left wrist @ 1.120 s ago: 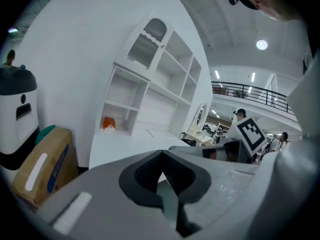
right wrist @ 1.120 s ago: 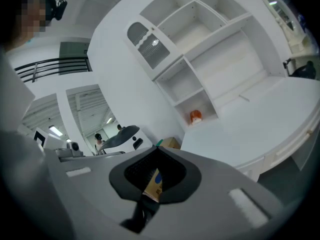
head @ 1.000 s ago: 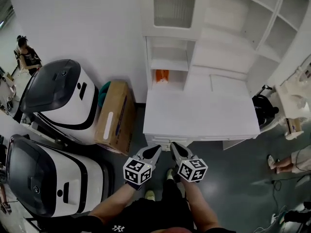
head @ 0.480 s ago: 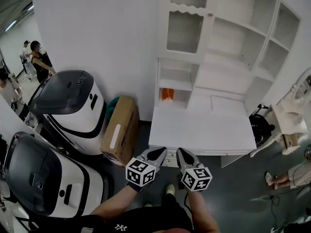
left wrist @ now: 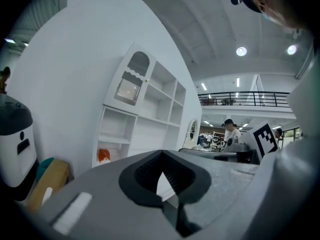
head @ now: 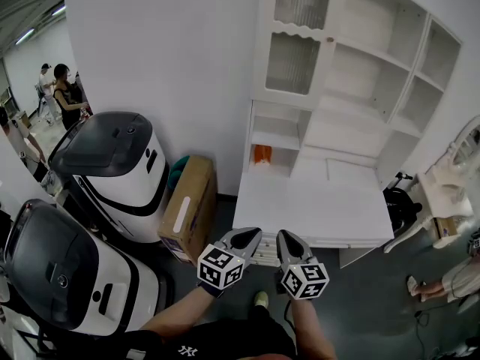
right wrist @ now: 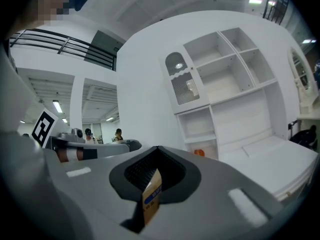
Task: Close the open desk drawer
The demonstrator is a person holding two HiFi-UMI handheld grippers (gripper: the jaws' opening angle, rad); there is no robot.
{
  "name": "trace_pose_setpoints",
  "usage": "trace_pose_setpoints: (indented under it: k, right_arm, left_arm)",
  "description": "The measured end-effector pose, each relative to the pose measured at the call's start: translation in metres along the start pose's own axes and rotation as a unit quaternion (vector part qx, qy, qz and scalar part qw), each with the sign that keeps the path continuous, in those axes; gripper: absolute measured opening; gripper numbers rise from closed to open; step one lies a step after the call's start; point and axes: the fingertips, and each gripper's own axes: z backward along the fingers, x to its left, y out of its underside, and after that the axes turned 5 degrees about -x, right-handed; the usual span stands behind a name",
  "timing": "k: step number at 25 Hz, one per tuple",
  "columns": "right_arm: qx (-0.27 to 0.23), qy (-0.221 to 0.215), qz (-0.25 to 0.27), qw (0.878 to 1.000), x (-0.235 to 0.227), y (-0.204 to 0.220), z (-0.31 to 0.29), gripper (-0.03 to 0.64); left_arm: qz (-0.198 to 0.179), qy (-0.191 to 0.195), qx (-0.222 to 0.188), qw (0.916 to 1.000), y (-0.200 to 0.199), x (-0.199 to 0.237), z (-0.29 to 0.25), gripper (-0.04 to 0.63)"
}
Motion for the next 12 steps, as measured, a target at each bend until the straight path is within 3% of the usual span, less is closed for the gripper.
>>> trace_pose_setpoints:
  k: [12]
  right_arm:
    - [-0.003,0.0,0.007,1.0,0.0084,0.0021,0.0044,0.02]
  left_arm:
    - [-0.005,-0.009,-0.009,0.9999,-0.0006,0.0008,0.0099,0.0]
